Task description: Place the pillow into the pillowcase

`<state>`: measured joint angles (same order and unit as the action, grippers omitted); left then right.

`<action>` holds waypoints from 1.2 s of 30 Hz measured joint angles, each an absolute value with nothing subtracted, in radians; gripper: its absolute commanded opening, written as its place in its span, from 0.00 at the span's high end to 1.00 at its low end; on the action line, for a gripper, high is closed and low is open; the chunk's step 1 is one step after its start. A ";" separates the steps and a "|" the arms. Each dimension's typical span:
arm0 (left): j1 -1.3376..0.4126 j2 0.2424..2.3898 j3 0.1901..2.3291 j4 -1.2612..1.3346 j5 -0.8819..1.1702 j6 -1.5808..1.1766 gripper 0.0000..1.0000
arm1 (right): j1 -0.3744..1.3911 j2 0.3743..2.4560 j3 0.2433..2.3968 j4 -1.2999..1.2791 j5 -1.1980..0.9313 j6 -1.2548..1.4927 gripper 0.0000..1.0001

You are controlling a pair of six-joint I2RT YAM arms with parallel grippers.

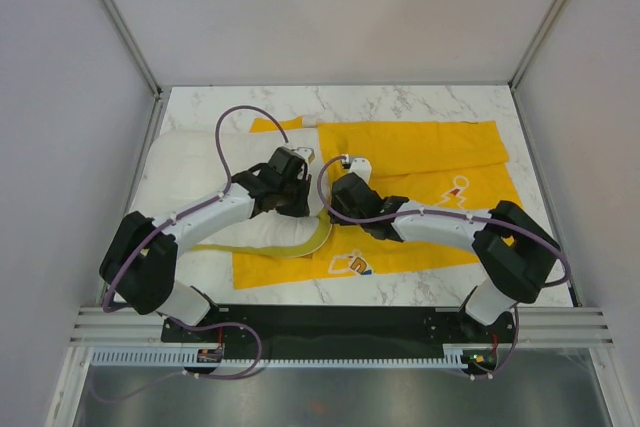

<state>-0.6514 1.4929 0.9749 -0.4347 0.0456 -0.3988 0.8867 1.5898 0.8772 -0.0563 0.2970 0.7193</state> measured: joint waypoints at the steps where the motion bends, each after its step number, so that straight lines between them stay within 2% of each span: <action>1: -0.650 1.493 0.974 -0.434 0.048 -0.399 0.98 | 0.887 1.605 0.891 -0.056 0.301 0.719 0.59; 20: -0.630 1.449 0.944 -0.412 0.055 -0.400 0.98 | 0.888 1.723 0.964 -0.038 0.363 0.718 0.68; 22: -0.629 1.449 0.943 -0.411 0.054 -0.400 0.98 | 0.888 1.740 0.973 -0.031 0.362 0.719 0.71; 25: -0.628 1.449 0.943 -0.410 0.053 -0.400 0.98 | 0.888 1.762 0.985 -0.020 0.357 0.718 0.84; 26: -0.627 1.449 0.943 -0.410 0.052 -0.400 0.98 | 0.888 1.768 0.988 -0.015 0.354 0.717 0.94; 27: -0.625 1.449 0.943 -0.410 0.052 -0.400 0.98 | 0.888 1.772 0.990 -0.013 0.351 0.714 1.00; 33: -0.623 1.449 0.943 -0.411 0.050 -0.400 0.98 | 0.885 1.750 0.978 -0.015 0.337 0.717 1.00; 36: -0.623 1.449 0.943 -0.413 0.040 -0.400 0.98 | 0.879 1.661 0.932 -0.053 0.335 0.711 1.00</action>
